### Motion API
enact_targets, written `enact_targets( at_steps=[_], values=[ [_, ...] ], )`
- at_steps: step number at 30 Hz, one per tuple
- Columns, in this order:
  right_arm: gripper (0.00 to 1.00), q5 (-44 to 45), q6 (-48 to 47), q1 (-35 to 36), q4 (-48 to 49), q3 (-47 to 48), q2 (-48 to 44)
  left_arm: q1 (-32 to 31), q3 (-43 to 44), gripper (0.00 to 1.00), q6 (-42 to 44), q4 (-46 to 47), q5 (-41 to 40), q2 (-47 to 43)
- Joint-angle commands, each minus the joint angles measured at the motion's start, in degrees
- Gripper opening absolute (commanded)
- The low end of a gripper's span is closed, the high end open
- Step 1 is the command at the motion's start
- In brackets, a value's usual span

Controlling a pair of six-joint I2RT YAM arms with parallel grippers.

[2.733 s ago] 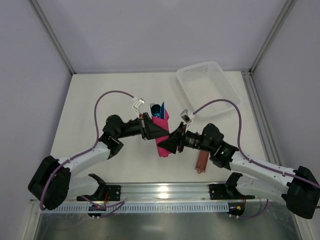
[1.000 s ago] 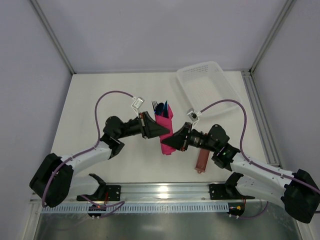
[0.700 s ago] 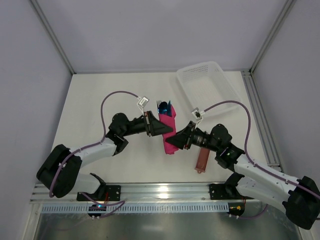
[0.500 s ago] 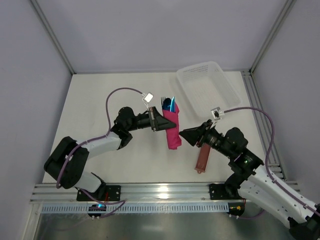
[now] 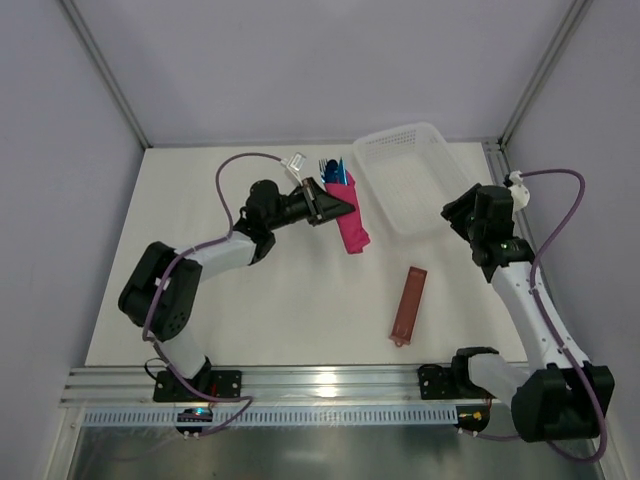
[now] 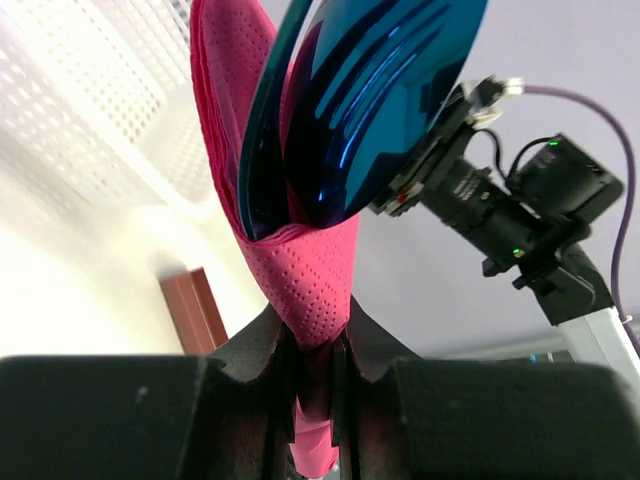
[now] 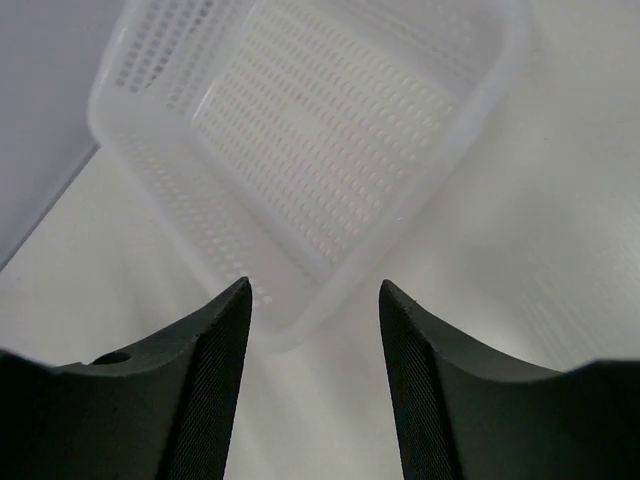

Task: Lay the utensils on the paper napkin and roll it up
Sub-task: Move the container to the center of the board.

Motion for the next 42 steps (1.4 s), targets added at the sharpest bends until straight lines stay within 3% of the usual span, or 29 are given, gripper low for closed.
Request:
enact_targets(
  at_steps=[1,5,13,15,17,20,21,23,31,34,42],
  values=[
    [0.56,-2.89,1.33,-6.2,-0.66,3.04,4.93,0.88,6.3,0.0,-1.43,1.67,-3.17,2.03],
    [0.57,-8.08,0.63,-9.91,5.23,4.43,12.32,0.97,10.78,0.0,-3.62,2.19,-5.64,6.51],
    [0.57,-6.59,1.24,-10.0,5.78,7.34,24.1,0.97,21.24,0.0,-7.5,4.93,-5.82,16.53],
    [0.51,-7.81,0.45,-9.83,6.39,8.4,27.0,0.97,21.96,0.0,-6.98,4.66,-6.25,17.68],
    [0.35,-8.61,-0.08,-9.3,8.66,8.14,28.15,1.05,22.22,0.0,-6.62,4.31,-6.78,18.03],
    [0.21,-8.17,-1.22,-6.06,10.17,8.4,29.47,1.05,21.79,0.0,-5.74,3.69,-7.66,18.21],
    [0.1,-6.95,-1.92,-3.18,10.34,8.57,29.73,1.05,21.7,0.0,-5.48,3.52,-7.84,18.12],
    [0.04,-5.63,-2.45,-0.08,10.61,9.27,30.0,1.14,21.17,0.0,-4.78,2.99,-8.01,17.68],
    [0.04,4.37,7.47,13.89,13.68,3.92,25.96,3.33,14.51,0.0,-5.12,2.63,-15.65,14.7],
    [0.04,6.76,13.52,15.65,13.51,1.56,24.91,4.04,12.04,0.0,-6.18,2.73,-18.72,14.17],
    [0.04,13.01,18.37,21.9,11.58,0.84,22.88,4.04,9.74,0.0,-7.06,-4.29,-24.7,13.29]
  ],
)
